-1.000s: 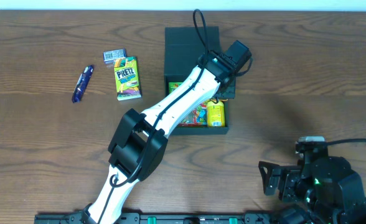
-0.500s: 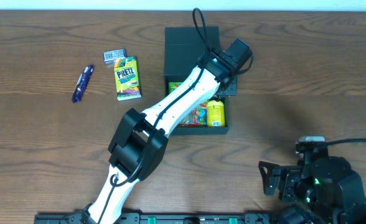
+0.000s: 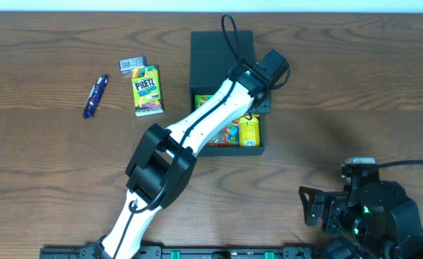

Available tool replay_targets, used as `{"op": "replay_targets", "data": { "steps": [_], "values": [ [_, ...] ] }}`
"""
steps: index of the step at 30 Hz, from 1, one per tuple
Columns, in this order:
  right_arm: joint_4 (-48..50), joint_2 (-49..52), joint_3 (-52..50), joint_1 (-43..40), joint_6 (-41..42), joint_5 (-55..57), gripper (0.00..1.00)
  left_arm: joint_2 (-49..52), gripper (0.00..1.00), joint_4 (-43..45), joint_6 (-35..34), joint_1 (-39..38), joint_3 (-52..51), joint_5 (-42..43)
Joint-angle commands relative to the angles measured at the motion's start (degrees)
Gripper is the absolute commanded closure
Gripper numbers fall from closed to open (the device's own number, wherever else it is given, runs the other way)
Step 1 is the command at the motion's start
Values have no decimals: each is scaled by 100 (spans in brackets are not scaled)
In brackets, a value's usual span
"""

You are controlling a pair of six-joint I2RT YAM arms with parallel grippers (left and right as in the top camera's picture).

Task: Pack container
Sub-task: 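Lower the Le-Mond pack beside the Haribo bag and open the left gripper, then move the left gripper back to the green Pretz box and grasp it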

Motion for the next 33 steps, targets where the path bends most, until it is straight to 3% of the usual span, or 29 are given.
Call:
{"op": "replay_targets", "data": {
  "steps": [1, 12, 16, 22, 33],
  "values": [
    [-7, -7, 55, -26, -63, 20, 1, 98, 48, 4, -28, 24, -17, -94],
    [-7, -7, 52, -26, -63, 20, 1, -105, 48, -254, 256, 223, 409, -485],
    [-7, -7, 52, -26, -63, 20, 1, -468, 40, -505, 254, 455, 509, -964],
    [-7, -7, 55, -26, -63, 20, 1, -1078, 39, -933, 251, 1040, 509, -1043],
    [-7, -7, 52, -26, -63, 20, 1, -1327, 18, -1617, 234, 2509, 485, -1668]
  ]
}}
